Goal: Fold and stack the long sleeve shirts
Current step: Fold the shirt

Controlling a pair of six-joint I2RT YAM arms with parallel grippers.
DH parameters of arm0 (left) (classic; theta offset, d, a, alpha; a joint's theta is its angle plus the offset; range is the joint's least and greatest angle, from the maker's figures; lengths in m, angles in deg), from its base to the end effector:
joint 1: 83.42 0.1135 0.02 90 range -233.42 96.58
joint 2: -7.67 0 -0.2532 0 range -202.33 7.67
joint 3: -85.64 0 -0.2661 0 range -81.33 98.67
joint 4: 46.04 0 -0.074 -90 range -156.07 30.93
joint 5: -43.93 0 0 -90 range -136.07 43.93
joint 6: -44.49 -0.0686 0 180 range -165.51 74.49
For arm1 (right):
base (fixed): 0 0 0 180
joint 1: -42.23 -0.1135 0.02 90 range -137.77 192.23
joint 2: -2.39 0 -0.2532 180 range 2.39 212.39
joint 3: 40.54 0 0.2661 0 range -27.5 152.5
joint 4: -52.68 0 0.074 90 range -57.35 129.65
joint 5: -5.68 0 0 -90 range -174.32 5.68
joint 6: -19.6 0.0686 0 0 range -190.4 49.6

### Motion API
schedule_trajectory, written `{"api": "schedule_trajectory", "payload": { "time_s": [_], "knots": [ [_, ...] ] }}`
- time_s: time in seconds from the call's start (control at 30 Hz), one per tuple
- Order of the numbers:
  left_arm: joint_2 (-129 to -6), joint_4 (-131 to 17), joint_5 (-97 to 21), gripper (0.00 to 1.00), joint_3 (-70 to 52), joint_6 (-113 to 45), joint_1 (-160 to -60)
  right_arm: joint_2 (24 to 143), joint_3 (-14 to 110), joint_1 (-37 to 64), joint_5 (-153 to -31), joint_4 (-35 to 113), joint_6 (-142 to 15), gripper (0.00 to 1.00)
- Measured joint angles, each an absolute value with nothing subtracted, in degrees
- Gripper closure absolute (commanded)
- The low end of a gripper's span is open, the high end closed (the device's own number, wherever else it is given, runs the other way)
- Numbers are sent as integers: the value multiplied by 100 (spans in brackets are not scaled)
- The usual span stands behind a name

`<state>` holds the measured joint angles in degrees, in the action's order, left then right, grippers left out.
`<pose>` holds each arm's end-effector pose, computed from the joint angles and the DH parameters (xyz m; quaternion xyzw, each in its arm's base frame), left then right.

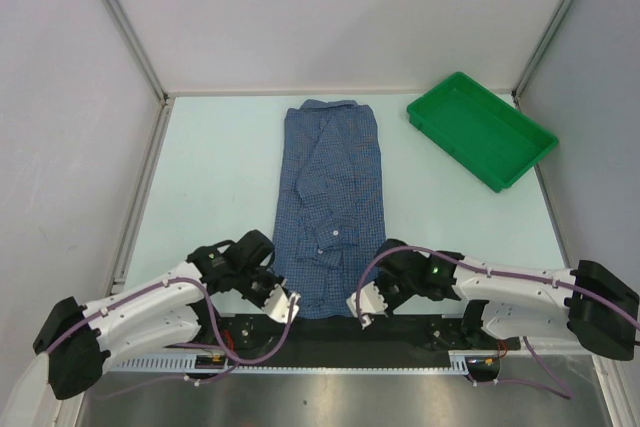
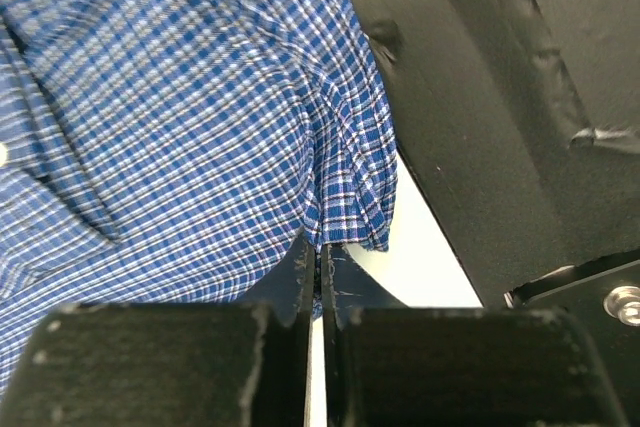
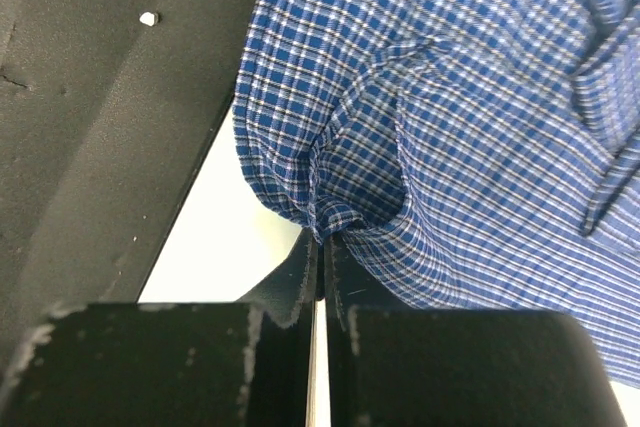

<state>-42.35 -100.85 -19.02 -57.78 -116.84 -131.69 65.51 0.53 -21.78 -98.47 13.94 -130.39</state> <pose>0.0873 -0.1448 0.1202 0.8474 0.4422 -0.1884 0.2256 0.0817 0.2058 0.1168 -0.8625 0.4234 0.1279 0.2459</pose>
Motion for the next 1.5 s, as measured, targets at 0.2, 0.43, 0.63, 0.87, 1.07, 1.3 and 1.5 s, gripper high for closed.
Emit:
{"api": "schedule_trajectory", "payload": {
  "time_s": [0.2,0.43,0.63,0.87,1.07,1.3,1.5],
  "knots": [
    [-4154,-10208,-1738,100,-5503,-11596,-13169,6426,278,-1931,-9876,1225,-13021,100],
    [-4659,-10402,-1371,100,-4978,-11622,-12655,6596,1023,-1329,-10027,1072,-12975,100],
    [-6113,-10527,-936,100,-3378,-11657,-11464,7405,2177,-228,-10394,987,-13080,100],
    [-8067,-10461,-694,100,-1415,-11533,-10607,9173,4002,1261,-10988,943,-13430,100],
    [-9726,-10367,-713,100,171,-11183,-10096,10751,5469,1947,-11270,902,-13590,100],
    [-10947,-10195,-1019,100,1151,-10715,-9746,12207,6822,2314,-11327,871,-13590,100],
    [-11273,-10035,-1249,97,1332,-10412,-9729,12474,7014,2388,-11327,692,-13666,100]
  ]
}}
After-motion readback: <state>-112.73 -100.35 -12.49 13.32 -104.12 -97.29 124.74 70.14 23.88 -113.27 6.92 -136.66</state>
